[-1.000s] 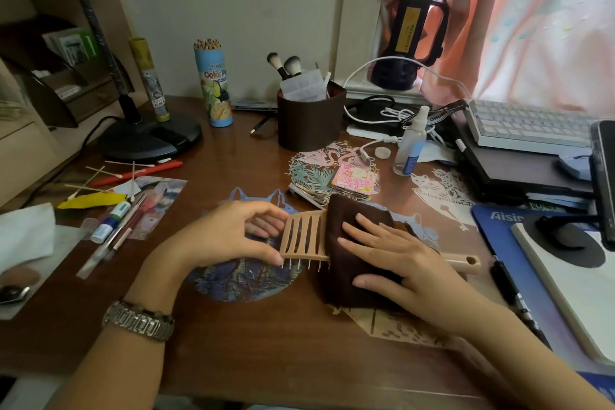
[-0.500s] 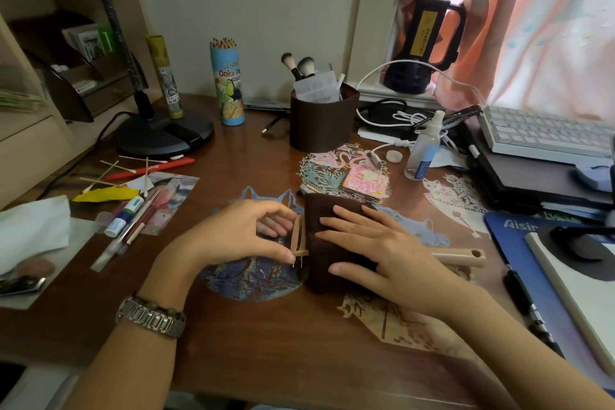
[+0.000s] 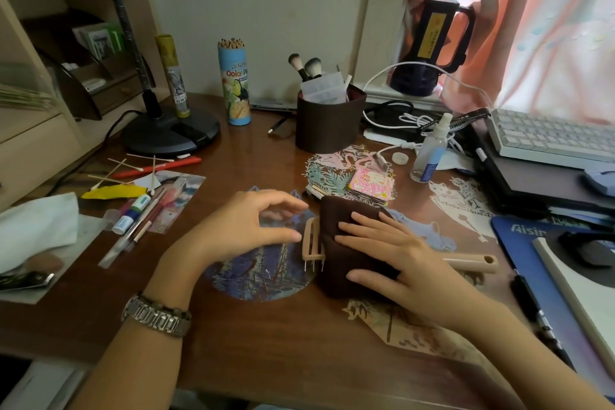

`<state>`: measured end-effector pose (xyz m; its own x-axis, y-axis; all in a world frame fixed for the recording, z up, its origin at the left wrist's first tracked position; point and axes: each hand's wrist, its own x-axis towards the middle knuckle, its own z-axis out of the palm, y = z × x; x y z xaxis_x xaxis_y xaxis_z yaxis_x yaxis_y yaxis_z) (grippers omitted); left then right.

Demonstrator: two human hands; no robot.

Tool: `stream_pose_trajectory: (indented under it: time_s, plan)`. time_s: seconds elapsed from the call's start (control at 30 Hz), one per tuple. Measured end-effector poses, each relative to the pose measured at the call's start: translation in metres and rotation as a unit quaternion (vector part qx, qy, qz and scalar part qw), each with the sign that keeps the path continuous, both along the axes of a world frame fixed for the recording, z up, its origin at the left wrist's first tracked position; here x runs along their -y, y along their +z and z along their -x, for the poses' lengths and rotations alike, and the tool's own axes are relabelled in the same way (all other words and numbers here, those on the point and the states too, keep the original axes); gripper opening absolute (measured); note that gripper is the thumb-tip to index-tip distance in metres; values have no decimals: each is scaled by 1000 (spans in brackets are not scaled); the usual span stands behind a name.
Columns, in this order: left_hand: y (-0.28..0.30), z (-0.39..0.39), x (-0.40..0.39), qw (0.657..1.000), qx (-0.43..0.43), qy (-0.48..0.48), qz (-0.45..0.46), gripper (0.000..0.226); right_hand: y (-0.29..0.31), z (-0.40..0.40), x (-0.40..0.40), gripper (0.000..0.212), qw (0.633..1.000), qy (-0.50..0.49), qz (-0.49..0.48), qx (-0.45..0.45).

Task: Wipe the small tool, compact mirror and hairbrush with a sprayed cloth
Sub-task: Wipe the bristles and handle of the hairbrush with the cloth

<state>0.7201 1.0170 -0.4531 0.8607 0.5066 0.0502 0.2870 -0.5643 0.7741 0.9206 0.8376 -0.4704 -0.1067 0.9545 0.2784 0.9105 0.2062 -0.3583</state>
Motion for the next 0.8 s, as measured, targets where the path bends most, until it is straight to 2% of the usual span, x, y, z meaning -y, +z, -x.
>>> stream_pose_trajectory:
  time_s: [0.27,0.43,0.57,0.8]
  plan:
    - [4,-9,13,995,64,-10,-75,26,8,-9,9,43,998,3,-35,-55]
    - [0,-17,26,992,86,-58,-73,37,14,-29,27,37,997,-39,-34,-53]
    - [-2,-27,36,985,86,-101,-107,43,7,-52,45,35,995,-71,-39,-63]
    - [-5,-46,46,972,68,-147,-168,45,-8,-70,60,31,995,-89,4,-45]
